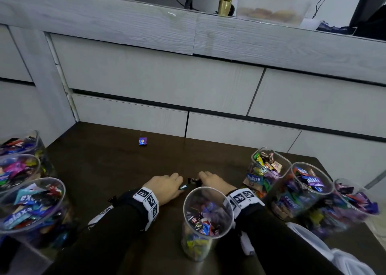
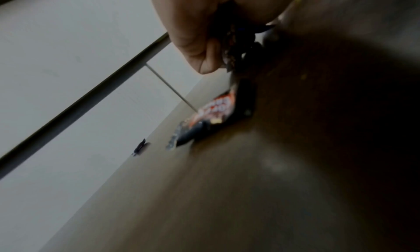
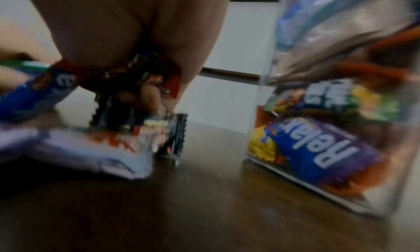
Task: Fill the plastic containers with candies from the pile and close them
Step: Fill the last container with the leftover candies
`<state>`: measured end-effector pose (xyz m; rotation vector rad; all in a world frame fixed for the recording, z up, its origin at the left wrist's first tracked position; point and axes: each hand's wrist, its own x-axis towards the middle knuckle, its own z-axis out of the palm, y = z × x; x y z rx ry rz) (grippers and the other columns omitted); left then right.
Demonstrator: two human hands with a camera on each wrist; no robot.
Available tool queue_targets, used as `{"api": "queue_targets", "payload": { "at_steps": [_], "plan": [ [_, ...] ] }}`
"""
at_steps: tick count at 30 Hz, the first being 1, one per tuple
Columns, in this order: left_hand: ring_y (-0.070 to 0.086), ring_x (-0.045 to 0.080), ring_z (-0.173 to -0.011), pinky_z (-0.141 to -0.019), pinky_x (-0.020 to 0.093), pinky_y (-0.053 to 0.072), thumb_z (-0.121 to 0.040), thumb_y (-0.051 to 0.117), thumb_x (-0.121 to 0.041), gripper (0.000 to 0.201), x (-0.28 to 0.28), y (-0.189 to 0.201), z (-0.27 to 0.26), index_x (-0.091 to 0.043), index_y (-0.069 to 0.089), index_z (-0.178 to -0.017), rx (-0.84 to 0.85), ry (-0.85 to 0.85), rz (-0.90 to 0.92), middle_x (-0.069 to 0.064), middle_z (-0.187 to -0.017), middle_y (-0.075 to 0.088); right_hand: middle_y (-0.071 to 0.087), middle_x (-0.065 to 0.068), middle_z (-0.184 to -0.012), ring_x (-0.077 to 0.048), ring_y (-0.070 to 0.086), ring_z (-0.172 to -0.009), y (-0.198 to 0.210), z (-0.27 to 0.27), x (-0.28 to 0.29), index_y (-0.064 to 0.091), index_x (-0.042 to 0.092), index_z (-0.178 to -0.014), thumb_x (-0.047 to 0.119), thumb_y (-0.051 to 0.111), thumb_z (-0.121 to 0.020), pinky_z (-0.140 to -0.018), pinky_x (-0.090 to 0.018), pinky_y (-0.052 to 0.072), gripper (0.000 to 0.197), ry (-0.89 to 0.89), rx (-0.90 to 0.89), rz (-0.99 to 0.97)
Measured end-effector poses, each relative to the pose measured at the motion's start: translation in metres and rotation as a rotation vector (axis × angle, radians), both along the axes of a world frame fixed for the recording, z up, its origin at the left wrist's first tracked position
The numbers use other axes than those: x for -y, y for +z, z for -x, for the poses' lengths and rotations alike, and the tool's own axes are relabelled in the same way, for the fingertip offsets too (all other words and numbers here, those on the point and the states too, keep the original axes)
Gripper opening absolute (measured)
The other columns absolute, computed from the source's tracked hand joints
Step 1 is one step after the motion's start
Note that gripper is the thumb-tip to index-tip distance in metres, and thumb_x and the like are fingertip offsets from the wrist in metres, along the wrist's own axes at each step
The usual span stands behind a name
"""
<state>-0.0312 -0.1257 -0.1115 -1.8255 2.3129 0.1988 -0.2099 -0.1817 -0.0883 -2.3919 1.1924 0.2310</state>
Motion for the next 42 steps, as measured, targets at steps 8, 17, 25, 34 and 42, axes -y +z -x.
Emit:
{"api": "queue_targets", "payload": {
  "at_steps": [8,17,25,34,42],
  "plan": [
    [0.067,0.021,-0.083,-0.077,0.035,0.054,-0.103,0.041,-0.035,0.026,-0.022,0.027,-0.011,-0.013,0.054,-0.106,-0.585,0.432,0.190,0.006,-0.093,0.065,0.061,-0.009,-0.098,-0.019,0.057,-0.083,0.040,0.035,-0.028,0.054,0.009,-0.111,0.015,0.053,-0.093,-0.068,-0.017,0.035,0.019,-0.148,0.401,0.165],
    [0.052,0.018,-0.056,-0.041,0.013,0.040,-0.102,0.046,-0.026,0.030,-0.026,0.090,0.016,-0.012,0.050,-0.077,-1.046,0.493,0.527,0.005,-0.064,0.053,0.057,0.004,-0.085,-0.001,0.049,-0.067,0.089,0.044,-0.045,0.055,0.013,-0.107,0.016,0.056,-0.092,-0.059,-0.007,0.034,0.016,-0.198,0.639,0.431],
    [0.053,0.016,-0.058,-0.045,0.013,0.040,-0.102,0.045,-0.027,0.031,-0.043,0.125,0.052,-0.006,0.056,-0.082,-1.248,0.395,0.576,0.006,-0.066,0.054,0.054,0.010,-0.078,0.004,0.048,-0.062,0.117,0.038,-0.070,0.050,0.020,-0.100,0.017,0.055,-0.094,-0.057,-0.008,0.037,0.009,-0.157,0.719,0.493],
    [0.056,0.006,-0.060,-0.058,0.022,0.043,-0.102,0.045,-0.033,0.033,-0.071,0.097,0.081,-0.007,0.057,-0.086,-1.201,0.293,0.532,0.007,-0.074,0.061,0.052,0.009,-0.068,-0.002,0.046,-0.055,0.113,0.049,-0.082,0.052,0.011,-0.102,0.017,0.051,-0.096,-0.053,-0.012,0.038,0.009,-0.251,0.716,0.467],
    [0.064,0.007,-0.081,-0.074,0.039,0.056,-0.100,0.044,-0.043,0.031,-0.080,0.099,0.083,-0.016,0.057,-0.099,-1.001,0.145,0.444,-0.003,-0.091,0.062,0.050,0.010,-0.067,0.000,0.046,-0.057,0.115,0.061,-0.078,0.053,0.011,-0.102,0.016,0.052,-0.095,-0.053,-0.011,0.037,0.008,-0.288,0.709,0.490]
  ]
}}
